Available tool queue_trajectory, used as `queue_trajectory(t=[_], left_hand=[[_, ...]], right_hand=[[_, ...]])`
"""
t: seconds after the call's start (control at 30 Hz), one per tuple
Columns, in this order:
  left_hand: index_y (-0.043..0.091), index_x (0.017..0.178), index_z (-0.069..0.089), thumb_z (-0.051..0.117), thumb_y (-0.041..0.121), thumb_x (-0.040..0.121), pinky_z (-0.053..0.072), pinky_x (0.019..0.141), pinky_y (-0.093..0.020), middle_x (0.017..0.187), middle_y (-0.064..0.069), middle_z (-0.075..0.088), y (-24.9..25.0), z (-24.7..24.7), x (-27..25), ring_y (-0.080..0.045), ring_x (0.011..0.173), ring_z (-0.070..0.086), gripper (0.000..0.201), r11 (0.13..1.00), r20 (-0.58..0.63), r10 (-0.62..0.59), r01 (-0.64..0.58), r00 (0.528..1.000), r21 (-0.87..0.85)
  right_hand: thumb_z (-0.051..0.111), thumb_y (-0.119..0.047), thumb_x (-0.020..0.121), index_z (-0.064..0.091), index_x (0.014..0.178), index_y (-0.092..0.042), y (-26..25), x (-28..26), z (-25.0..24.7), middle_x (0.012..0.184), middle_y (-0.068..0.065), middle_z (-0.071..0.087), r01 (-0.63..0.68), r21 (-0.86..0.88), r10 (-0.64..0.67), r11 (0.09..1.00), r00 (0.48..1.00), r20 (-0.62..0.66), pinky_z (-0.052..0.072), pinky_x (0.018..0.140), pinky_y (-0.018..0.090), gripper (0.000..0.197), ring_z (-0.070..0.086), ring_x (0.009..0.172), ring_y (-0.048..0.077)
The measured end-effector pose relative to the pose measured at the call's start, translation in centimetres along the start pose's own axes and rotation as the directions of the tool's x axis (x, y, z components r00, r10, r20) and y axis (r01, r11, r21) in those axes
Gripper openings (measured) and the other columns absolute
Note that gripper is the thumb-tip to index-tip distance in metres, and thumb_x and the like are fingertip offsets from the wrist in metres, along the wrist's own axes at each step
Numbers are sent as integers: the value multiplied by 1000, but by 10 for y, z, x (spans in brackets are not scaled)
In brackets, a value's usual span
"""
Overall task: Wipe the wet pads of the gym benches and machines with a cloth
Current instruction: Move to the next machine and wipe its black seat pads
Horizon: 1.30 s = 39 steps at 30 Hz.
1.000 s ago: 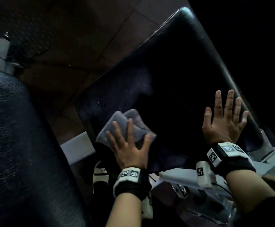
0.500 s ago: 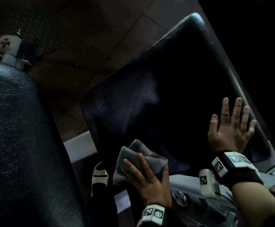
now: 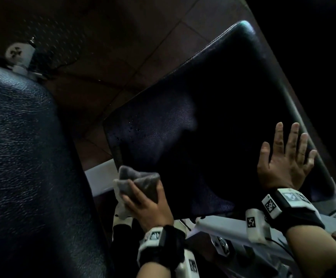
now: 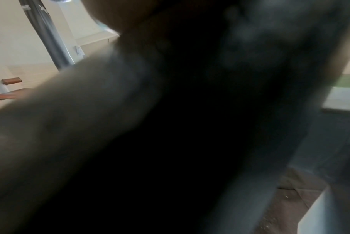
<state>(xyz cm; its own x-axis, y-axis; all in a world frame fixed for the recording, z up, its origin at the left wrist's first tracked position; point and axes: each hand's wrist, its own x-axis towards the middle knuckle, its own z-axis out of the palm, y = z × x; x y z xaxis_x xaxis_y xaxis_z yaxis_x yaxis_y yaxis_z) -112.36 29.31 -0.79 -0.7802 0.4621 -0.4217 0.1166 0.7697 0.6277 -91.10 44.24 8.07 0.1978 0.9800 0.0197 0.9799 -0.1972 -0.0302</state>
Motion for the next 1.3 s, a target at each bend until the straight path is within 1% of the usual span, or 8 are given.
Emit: queue_trajectory(t=[0.07, 0.17, 0.3, 0.5, 0.7, 0.93, 1.07, 1.3], left_hand=[[50, 147, -3, 46, 61, 77, 27, 100, -73, 154, -29, 9, 0, -4, -29, -56, 136, 19, 86, 986, 6, 157, -157, 988, 54], [23, 145, 32, 43, 42, 85, 19, 92, -83, 154, -31, -4, -3, 7, -70, -68, 129, 9, 64, 812, 203, 470, -511, 859, 280], [22, 152, 18, 37, 67, 84, 11, 106, -71, 156, -27, -9, 19, 25, -75, -56, 139, -1, 85, 892, 243, 285, -350, 927, 288], [18, 148, 30, 45, 62, 81, 16, 107, -66, 155, -26, 15, 46, 27, 5, -58, 135, 18, 81, 889, 59, 359, -361, 931, 281], [22, 151, 21, 35, 71, 73, 21, 109, -63, 155, -26, 15, 20, 10, 9, -55, 135, 20, 93, 993, 18, -76, 74, 997, 88], [37, 149, 9, 42, 59, 76, 16, 109, -67, 160, -15, -1, 18, 0, -30, -49, 142, 4, 83, 947, 227, 195, -243, 954, 208], [44, 148, 12, 39, 66, 76, 7, 117, -56, 160, -2, -5, 67, 6, 6, -33, 145, -15, 80, 868, 317, 414, -475, 853, 146], [56, 143, -5, 12, 89, 67, -4, 116, -56, 159, 6, -19, 140, 21, 77, -31, 144, -20, 84, 825, 376, 383, -495, 844, 271]], right_hand=[[19, -50, 92, 3, 149, -41, 1, 0, 1, 159, -9, -5, -3, 0, 3, 1000, 1000, 9, 1, 113, 47, 60, 2, 145, 18], [19, -51, 91, 3, 149, -42, 1, 0, 1, 159, -9, -5, -1, 9, 1, 1000, 1000, 3, 1, 113, 47, 60, 2, 145, 19], [22, -49, 92, 7, 149, -40, 0, 0, 1, 160, -6, 0, 7, 6, -7, 1000, 1000, -21, 3, 113, 48, 60, 6, 145, 22], [23, -48, 93, 10, 150, -38, 1, 0, 0, 160, -5, 3, 14, 8, -14, 1000, 999, -32, 3, 113, 46, 60, 7, 145, 22], [20, -50, 92, 5, 149, -40, 2, 1, 0, 160, -7, -2, 15, -3, -15, 1000, 1000, -12, 2, 113, 46, 60, 4, 145, 22], [23, -48, 92, 11, 150, -38, -4, -1, -2, 160, -4, 5, -10, 10, 10, 1000, 1000, -25, 1, 111, 38, 60, 9, 144, 25], [23, -49, 92, 8, 150, -40, -4, -1, -3, 160, -5, 3, -15, 10, 15, 1000, 1000, -12, 0, 113, 42, 61, 8, 144, 24], [25, -47, 92, 10, 150, -39, -5, -2, -2, 159, 2, 12, -31, 3, 31, 1000, 999, -31, 5, 111, 43, 60, 14, 143, 28]])
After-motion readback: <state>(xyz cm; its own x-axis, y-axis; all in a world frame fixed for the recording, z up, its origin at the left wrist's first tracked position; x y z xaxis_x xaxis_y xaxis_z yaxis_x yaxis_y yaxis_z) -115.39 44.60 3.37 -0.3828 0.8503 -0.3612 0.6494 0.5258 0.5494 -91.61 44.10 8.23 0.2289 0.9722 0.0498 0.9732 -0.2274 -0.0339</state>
